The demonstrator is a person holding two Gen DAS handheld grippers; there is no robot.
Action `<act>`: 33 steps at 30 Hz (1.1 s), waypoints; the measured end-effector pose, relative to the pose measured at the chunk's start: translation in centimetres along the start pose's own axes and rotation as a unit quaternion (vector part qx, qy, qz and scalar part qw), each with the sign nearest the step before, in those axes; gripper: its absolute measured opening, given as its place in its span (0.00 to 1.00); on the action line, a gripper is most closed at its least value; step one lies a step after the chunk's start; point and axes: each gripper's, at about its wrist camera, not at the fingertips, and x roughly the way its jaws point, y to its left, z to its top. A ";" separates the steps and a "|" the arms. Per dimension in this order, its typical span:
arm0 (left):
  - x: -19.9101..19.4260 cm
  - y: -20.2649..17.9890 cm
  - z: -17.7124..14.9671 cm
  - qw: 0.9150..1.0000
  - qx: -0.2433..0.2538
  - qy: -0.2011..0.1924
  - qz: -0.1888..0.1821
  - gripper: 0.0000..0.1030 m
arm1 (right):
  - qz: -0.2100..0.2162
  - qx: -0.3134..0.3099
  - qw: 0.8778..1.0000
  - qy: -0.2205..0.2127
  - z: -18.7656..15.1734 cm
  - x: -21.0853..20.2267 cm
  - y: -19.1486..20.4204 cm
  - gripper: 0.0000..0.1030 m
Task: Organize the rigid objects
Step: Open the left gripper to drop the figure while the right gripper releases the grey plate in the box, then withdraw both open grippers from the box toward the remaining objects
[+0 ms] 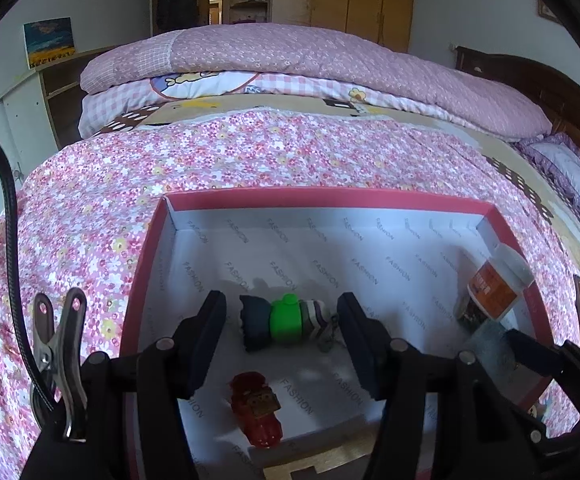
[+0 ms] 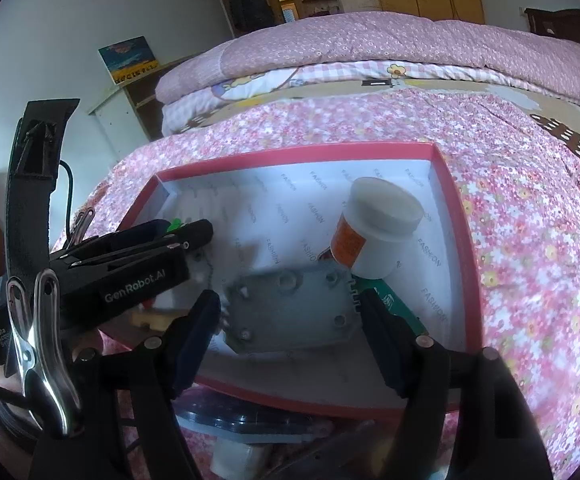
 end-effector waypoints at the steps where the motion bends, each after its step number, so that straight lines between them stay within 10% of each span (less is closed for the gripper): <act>1: -0.1 0.1 0.0 1.000 -0.003 -0.001 0.000 0.59 | 0.000 0.003 1.000 -0.001 0.0 -0.1 -0.1 0.73; 33: -6.1 0.2 -1.7 1.000 -0.011 -0.027 0.008 0.59 | 0.031 0.007 0.999 -0.015 -1.9 -4.2 0.8 0.79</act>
